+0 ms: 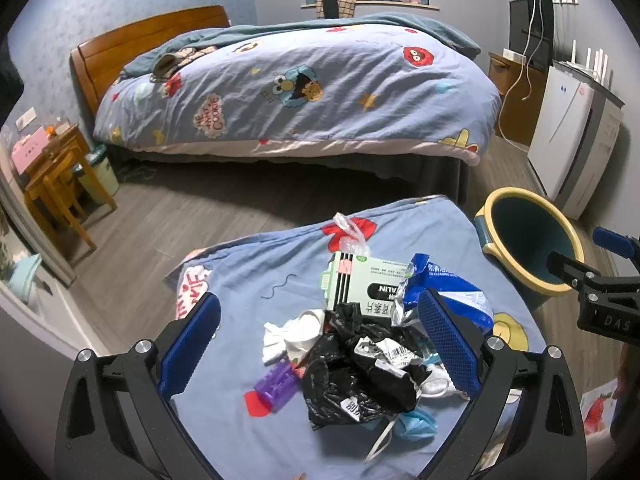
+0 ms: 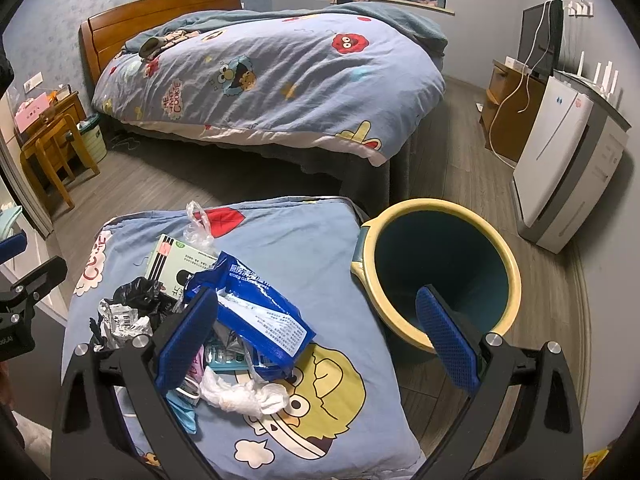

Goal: Collect trash

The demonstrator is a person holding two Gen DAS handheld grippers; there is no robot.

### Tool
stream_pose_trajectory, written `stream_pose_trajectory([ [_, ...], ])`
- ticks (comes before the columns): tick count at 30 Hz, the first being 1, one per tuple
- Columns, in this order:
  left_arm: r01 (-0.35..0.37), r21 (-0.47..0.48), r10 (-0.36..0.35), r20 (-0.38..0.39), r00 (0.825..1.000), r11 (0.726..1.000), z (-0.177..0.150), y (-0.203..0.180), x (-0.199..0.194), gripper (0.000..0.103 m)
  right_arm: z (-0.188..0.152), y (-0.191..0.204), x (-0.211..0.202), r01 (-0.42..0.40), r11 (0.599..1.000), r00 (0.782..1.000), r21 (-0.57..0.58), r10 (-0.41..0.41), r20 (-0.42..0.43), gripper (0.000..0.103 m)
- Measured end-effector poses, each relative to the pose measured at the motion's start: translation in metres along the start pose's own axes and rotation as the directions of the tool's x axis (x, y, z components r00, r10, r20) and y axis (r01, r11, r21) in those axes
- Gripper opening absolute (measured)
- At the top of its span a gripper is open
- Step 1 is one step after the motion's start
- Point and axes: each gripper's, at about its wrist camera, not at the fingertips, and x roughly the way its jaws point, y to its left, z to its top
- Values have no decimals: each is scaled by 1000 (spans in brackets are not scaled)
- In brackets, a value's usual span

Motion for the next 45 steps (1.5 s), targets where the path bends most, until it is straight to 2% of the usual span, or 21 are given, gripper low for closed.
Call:
stream_pose_trajectory([
  [45, 12, 12, -12, 7, 1000, 1000, -7, 3, -3, 98, -2, -1, 7, 31, 999, 999, -10, -32, -36, 97],
])
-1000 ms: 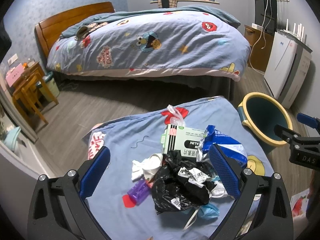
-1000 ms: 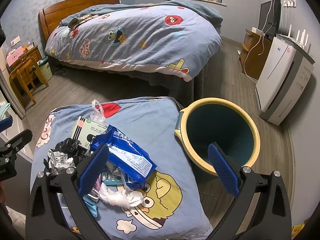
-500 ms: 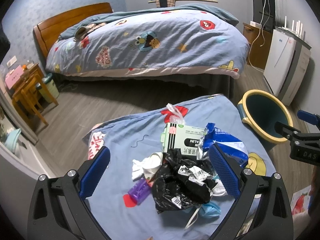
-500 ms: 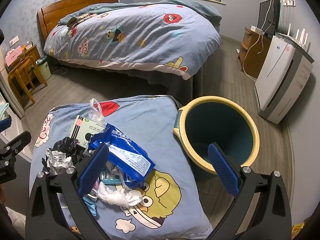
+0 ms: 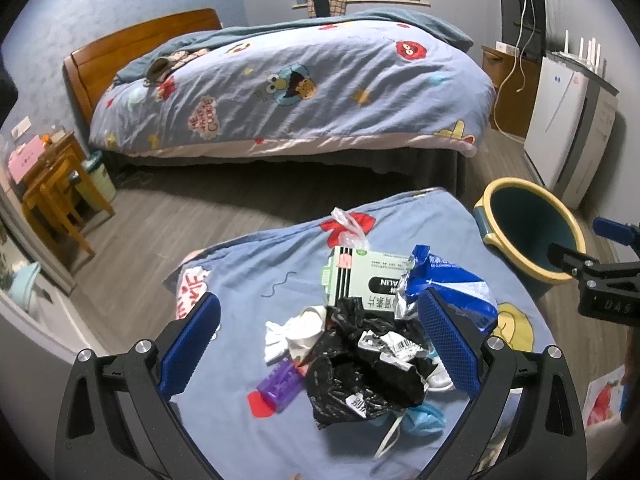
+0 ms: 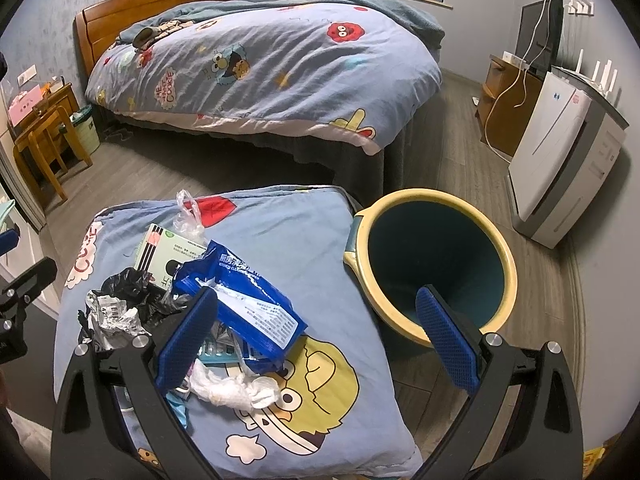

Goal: Collect trash

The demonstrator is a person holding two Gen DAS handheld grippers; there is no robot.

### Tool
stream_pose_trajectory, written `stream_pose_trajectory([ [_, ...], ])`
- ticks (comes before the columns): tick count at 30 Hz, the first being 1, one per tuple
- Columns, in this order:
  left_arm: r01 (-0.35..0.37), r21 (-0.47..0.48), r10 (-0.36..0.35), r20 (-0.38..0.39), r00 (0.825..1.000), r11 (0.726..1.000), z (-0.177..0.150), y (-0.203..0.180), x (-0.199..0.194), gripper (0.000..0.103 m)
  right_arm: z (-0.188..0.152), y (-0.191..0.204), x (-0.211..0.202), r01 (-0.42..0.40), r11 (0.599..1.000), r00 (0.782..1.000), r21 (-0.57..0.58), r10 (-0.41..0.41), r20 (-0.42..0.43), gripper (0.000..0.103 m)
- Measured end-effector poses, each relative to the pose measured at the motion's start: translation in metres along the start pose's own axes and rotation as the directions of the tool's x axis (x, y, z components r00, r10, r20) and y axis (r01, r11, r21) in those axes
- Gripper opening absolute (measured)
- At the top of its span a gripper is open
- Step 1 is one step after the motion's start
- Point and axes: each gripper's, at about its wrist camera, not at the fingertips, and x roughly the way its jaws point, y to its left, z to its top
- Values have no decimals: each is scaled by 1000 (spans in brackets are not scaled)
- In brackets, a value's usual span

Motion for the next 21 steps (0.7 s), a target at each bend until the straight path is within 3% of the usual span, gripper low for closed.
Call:
stream_pose_trajectory([
  [9, 4, 13, -4, 7, 1000, 1000, 4, 4, 0, 98, -1, -1, 2, -5, 1000, 1000, -1, 5, -7, 97],
  [14, 2, -1, -2, -72, 997, 1000, 2, 10, 8, 98, -2, -3, 11, -30, 1000, 998, -3, 30, -50, 97],
  [17, 46, -18, -47, -93, 995, 999, -3, 10, 13, 98, -3, -3, 22, -51, 998, 995, -23, 49, -89, 97],
  [21, 63, 32, -57, -144, 988, 998, -11, -2, 23, 98, -6, -2, 40, -73, 996, 988, -53, 65, -141, 97],
])
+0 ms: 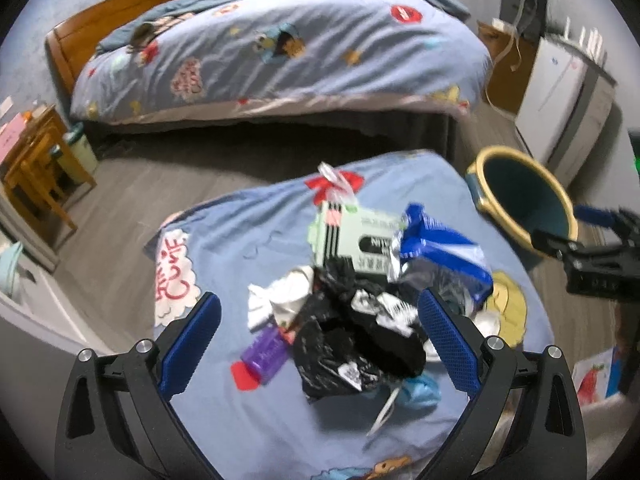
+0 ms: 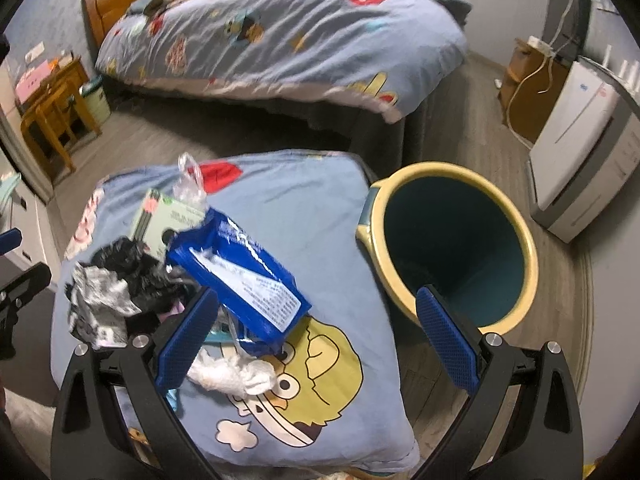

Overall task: Collect trash
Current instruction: 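Grasp the black plastic bag with left tool while right tool grasps blue wrapper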

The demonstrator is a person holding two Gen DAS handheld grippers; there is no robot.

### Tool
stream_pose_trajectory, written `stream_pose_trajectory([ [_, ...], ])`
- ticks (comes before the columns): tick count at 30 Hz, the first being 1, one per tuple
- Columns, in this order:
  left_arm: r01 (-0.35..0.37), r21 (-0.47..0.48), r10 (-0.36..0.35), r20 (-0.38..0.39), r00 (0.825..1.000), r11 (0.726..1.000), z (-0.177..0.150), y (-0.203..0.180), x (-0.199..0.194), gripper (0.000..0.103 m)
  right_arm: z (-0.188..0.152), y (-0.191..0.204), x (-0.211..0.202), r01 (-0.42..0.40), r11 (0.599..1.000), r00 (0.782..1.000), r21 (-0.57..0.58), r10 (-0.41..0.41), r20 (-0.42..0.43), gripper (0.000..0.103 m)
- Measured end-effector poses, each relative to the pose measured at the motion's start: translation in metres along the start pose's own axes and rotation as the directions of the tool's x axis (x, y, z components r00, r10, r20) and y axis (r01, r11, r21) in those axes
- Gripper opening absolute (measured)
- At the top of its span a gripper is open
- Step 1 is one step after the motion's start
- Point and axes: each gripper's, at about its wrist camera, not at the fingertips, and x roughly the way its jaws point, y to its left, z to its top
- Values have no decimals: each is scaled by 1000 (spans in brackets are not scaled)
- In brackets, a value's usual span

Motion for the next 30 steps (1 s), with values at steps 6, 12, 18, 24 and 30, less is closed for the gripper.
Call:
stream_pose_trajectory([
  [6, 50, 78, -49, -19, 999, 996, -8, -29, 9, 95, -2, 13, 24, -50, 994, 997, -94, 45, -55, 97],
  [12, 49, 92, -41, -83, 996, 995, -11, -38, 30, 78, -2, 30, 48, -131, 978, 986, -161, 112, -121, 86],
  [18, 49, 74, -38, -137, 990, 996, -8, -31, 49, 61, 3, 53, 59, -217, 953, 972, -213, 190, -138, 77],
  [24, 59, 82, -42, -189, 981, 995, -10, -26, 58, 37, 3, 77, 79, -215, 926, 970, -312, 166, -176, 59],
  [30, 44, 89, -25, -204, 979, 995, -5, -17, 59, 16, 13, 82, 90, -208, 910, 971, -358, 148, -187, 30],
])
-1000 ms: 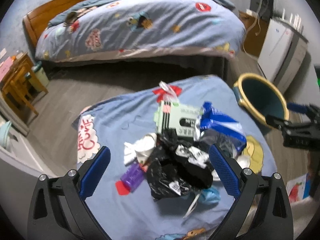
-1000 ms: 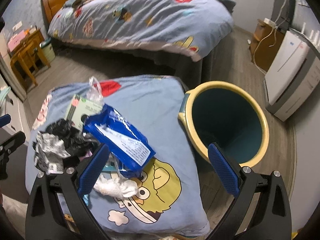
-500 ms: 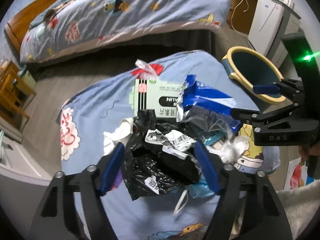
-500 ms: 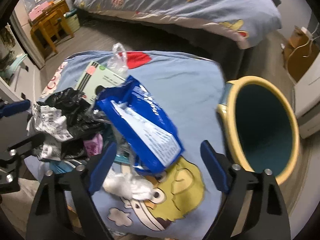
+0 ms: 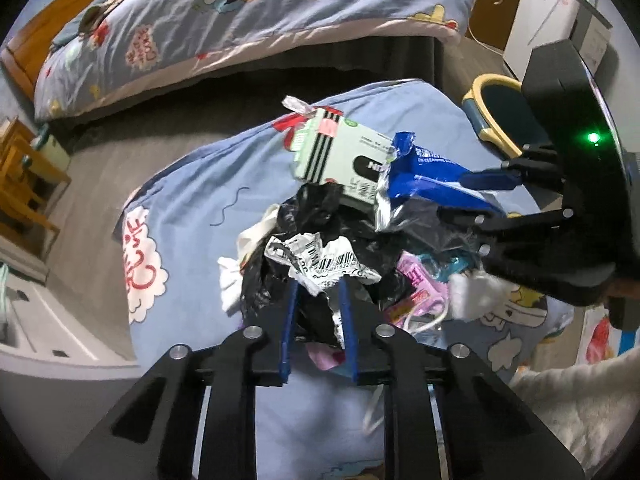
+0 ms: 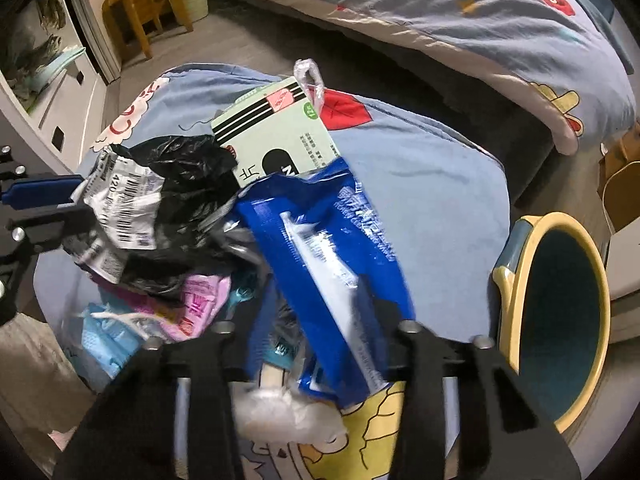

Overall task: Collect trash
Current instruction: 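Grasp the black plastic bag with left tool while right tool grasps blue wrapper, then carry both items over the teal bin and open both tools to drop them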

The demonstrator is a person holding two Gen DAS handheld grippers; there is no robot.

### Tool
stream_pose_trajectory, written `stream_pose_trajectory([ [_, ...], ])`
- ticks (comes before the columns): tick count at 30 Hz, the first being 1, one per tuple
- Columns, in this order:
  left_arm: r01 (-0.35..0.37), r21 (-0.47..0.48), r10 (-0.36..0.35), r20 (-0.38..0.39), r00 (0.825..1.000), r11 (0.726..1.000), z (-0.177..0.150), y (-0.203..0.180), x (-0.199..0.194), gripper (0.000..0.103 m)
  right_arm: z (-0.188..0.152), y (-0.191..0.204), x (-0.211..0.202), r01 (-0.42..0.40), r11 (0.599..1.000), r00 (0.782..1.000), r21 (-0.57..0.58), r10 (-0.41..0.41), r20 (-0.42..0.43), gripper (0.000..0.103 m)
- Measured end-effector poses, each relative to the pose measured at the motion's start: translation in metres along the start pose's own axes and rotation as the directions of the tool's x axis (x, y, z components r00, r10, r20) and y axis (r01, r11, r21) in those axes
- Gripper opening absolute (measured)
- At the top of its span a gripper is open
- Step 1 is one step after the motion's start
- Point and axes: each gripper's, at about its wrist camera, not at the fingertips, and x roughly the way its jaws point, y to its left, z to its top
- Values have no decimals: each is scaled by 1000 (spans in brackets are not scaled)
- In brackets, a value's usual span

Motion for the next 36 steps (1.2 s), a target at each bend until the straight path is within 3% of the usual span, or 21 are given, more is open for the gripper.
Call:
stream_pose_trajectory([
  [7, 1, -10, 0, 89, 996, 1000, 12, 8, -26, 4, 4, -22, -21, -61, 996, 998, 62, 59, 32, 14],
  [14, 23, -33, -18, 130, 991, 999, 19, 13, -34, 3, 10, -48, -53, -114, 980, 990, 164, 97, 105, 14],
  [22, 20, -55, -3, 291, 957, 998, 43, 15, -68, 3, 11, -84, -85, -52, 969, 985, 244, 9, 173, 14],
  [26, 37, -19, -29, 323, 946, 999, 59, 1, -76, 3, -2, -126, -90, -16, 932, 983, 363, -51, 175, 14],
  [30, 88, 24, -91, 340, 936, 996, 78, -25, -73, 3, -22, -172, -86, 59, 869, 980, 491, -144, 137, 14],
  [36, 200, 104, -223, 339, 914, 974, 105, -82, -56, 3, -62, -226, -76, 165, 737, 963, 656, -264, 54, 14],
])
